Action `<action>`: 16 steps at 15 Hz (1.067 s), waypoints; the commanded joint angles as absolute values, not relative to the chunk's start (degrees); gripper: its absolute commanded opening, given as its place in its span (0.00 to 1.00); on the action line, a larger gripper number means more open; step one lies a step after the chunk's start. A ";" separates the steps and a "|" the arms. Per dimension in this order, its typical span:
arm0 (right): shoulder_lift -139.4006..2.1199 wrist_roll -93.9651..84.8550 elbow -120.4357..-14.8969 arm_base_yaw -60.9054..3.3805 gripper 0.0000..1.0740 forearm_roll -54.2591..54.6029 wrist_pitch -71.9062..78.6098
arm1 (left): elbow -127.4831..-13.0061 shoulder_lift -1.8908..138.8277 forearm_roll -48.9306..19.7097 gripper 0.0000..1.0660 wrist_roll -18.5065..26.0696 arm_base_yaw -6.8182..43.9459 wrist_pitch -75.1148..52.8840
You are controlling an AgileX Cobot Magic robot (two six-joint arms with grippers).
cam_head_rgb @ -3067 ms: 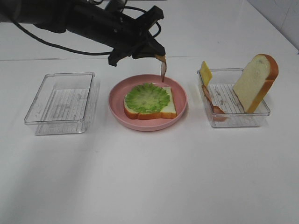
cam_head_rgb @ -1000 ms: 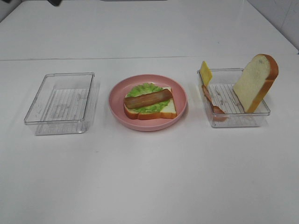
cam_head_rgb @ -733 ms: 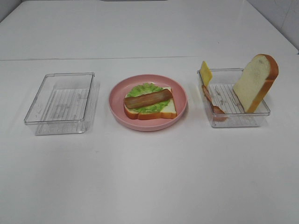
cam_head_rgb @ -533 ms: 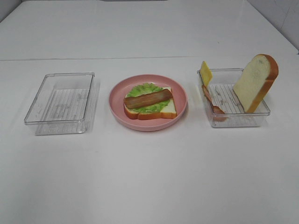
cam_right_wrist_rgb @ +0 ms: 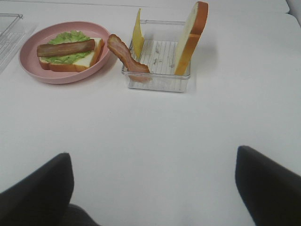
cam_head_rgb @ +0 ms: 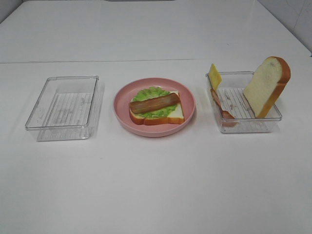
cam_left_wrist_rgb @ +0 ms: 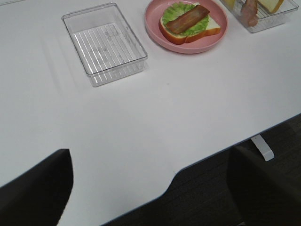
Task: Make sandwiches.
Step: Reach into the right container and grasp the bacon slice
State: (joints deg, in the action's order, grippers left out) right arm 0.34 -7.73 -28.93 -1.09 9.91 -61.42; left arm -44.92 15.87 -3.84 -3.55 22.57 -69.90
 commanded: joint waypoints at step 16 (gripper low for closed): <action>-49.33 -15.13 -36.15 -0.63 0.80 25.15 -42.23 | -28.59 -1.43 1.32 0.79 -4.07 22.75 -59.99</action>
State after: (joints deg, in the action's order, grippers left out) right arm -49.22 -13.81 -36.15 -1.09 24.41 -43.26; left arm -28.71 -0.34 1.09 -3.67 22.57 -60.68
